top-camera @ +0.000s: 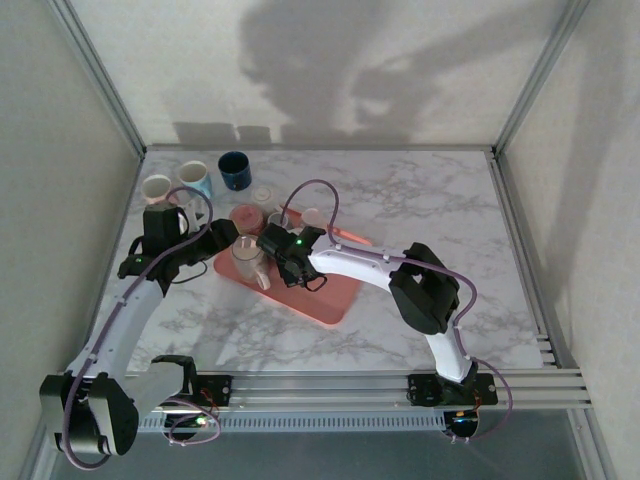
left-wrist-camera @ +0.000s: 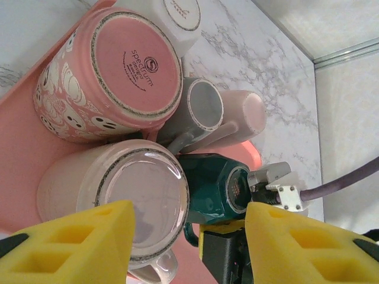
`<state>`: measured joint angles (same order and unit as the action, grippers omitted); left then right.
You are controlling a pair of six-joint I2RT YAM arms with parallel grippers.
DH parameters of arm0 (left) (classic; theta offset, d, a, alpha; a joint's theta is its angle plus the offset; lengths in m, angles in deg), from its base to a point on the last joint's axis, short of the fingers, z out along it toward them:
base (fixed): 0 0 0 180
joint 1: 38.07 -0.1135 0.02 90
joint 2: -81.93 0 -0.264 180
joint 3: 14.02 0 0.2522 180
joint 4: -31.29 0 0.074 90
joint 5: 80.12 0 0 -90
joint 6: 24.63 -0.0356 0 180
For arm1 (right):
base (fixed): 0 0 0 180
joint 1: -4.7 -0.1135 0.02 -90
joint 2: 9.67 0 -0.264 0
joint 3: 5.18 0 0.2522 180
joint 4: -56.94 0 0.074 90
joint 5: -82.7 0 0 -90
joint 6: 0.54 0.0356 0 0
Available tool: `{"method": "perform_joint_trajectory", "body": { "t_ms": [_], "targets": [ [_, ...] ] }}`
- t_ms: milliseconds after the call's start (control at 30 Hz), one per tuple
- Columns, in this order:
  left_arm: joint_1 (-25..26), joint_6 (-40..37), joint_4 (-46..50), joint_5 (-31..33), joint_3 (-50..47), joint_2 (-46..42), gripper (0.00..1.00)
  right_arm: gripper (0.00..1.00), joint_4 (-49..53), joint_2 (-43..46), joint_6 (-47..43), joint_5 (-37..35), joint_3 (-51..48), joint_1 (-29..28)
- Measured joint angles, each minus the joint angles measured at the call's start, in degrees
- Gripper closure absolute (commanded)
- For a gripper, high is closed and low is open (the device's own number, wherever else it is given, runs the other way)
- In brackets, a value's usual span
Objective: Turn the mug right side up
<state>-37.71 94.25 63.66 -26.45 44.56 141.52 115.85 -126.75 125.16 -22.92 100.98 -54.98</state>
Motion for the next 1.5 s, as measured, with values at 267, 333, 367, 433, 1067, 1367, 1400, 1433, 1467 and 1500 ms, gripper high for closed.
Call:
{"method": "perform_joint_trajectory", "body": {
  "t_ms": [267,333,367,433,1067,1367,1400,1433,1467,1500],
  "targets": [
    [0.00,1.75,0.00,-0.20,0.00,-1.42,0.48,1.00,0.70,3.74,-1.77,0.94,-2.08,0.00],
    [0.00,2.29,0.00,-0.46,0.00,-1.49,0.47,1.00,0.72,5.31,-1.90,1.29,-2.89,0.00],
    [0.00,2.51,0.00,-0.63,0.00,-1.49,0.47,1.00,0.92,6.16,-1.92,1.46,-3.28,0.00],
    [0.09,2.91,-0.02,-1.03,0.00,-1.49,0.47,1.00,1.11,7.78,-1.92,1.81,-4.02,0.00],
    [6.19,12.15,-9.03,-3.58,0.00,-2.58,0.47,1.00,2.08,28.06,-5.57,5.84,-8.41,2.19],
    [11.85,19.15,-20.11,-4.42,-0.44,-1.73,0.47,1.00,-0.48,37.75,-6.58,15.78,-10.08,11.37],
    [12.61,20.00,-21.68,-4.46,-0.48,-1.33,0.47,1.00,-1.27,39.12,-6.56,17.73,-10.71,12.90],
    [13.46,20.87,-23.45,-4.50,-0.48,-0.79,0.47,1.00,-2.21,40.39,-6.47,19.85,-11.41,14.38],
    [14.16,21.51,-24.85,-4.57,-0.48,-0.28,0.48,1.00,-2.97,41.29,-6.34,21.42,-11.82,15.76],
    [15.04,22.21,-26.38,-4.61,-0.48,0.39,0.47,1.00,-3.91,42.34,-6.10,23.52,-12.33,17.33]
  ]
}}
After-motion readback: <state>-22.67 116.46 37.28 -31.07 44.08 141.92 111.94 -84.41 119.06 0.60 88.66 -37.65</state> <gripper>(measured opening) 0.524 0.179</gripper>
